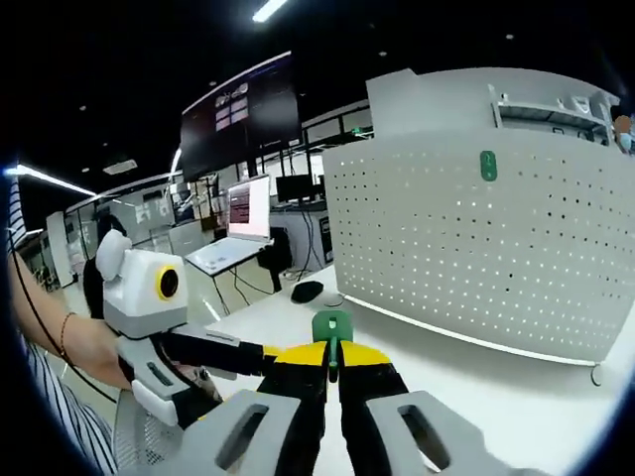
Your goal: Insert the hook assembly into the mounting plate slot until the hook locks in place.
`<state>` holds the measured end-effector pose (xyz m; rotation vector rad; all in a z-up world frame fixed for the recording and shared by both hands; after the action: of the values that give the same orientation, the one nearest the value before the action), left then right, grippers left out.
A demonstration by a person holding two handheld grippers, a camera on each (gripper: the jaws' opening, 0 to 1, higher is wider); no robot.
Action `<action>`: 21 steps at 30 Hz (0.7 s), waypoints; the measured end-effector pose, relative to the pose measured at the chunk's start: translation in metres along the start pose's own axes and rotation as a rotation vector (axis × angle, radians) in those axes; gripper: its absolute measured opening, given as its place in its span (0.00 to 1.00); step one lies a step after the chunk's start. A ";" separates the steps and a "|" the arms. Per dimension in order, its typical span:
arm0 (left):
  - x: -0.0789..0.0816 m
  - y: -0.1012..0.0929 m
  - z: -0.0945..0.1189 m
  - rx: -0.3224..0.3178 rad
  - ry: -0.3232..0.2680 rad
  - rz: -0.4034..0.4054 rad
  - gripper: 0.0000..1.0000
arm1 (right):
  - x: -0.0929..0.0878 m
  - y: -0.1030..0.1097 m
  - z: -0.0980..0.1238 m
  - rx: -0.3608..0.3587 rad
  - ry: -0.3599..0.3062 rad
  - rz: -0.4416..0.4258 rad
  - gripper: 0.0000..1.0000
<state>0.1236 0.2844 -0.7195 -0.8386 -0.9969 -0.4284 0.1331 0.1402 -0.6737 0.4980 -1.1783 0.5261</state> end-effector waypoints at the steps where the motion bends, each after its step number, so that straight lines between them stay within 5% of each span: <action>1: -0.001 0.000 0.001 0.001 -0.003 0.004 0.72 | 0.000 0.002 0.000 0.001 -0.002 0.013 0.00; 21: -0.001 -0.007 0.005 0.005 -0.011 -0.023 0.87 | 0.005 -0.001 0.011 -0.116 -0.037 0.032 0.00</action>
<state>0.1155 0.2843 -0.7159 -0.8261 -1.0180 -0.4411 0.1274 0.1338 -0.6653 0.3917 -1.2465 0.4741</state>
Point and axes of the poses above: the point that each gripper's makers call its tool centre point, and the gripper's own axes: z roughly backward along the fingers, y roughly to its left, x roughly out of its top, the point moved 10 cm from there along z, roughly backward along the fingers, and after that the axes turned 1 degree about y, right-handed, at the moved point
